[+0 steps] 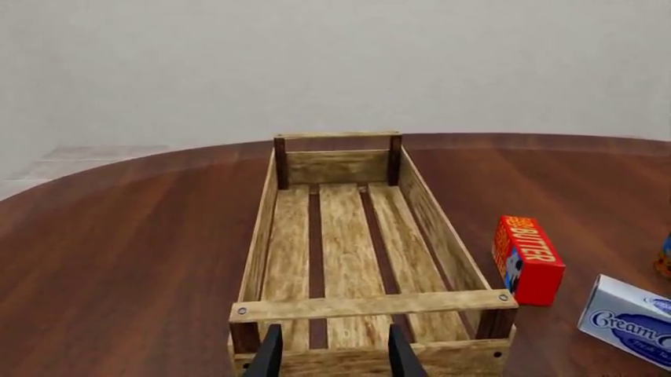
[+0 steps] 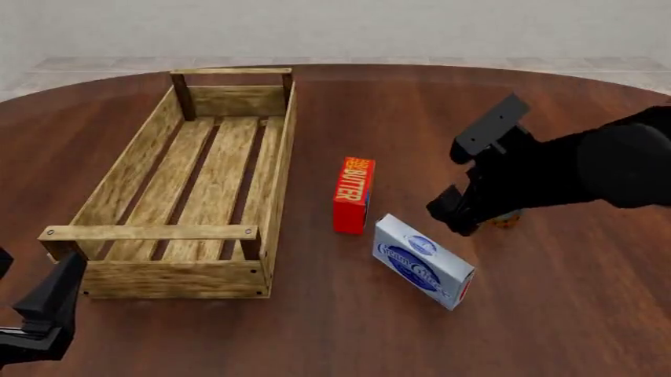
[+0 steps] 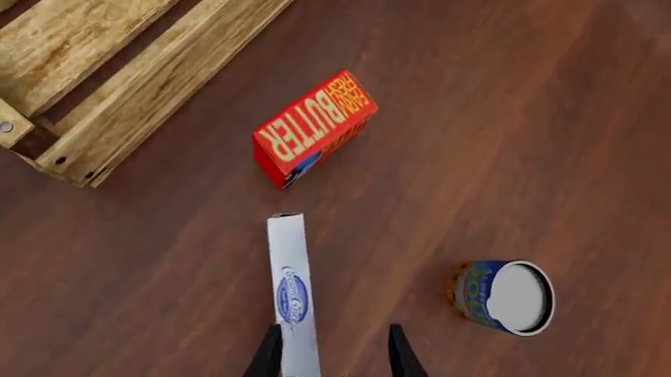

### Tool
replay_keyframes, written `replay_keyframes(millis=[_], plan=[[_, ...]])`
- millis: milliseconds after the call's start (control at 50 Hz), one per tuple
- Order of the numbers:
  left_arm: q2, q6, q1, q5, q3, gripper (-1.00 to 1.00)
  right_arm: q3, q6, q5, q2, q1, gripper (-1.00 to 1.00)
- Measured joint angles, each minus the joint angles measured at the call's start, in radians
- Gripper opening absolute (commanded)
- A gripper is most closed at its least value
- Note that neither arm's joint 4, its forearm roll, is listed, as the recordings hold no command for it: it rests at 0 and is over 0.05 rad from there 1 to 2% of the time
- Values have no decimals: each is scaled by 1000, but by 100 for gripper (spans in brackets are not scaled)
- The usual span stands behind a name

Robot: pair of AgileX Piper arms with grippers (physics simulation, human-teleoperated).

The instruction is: Pick up the cream cheese and put it in the tray.

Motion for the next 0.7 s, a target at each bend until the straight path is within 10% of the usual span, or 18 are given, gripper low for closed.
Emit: replay_keyframes(millis=[700], plan=[[8,5,-8,-3,3,100,144,-76,-107,103,17,100]])
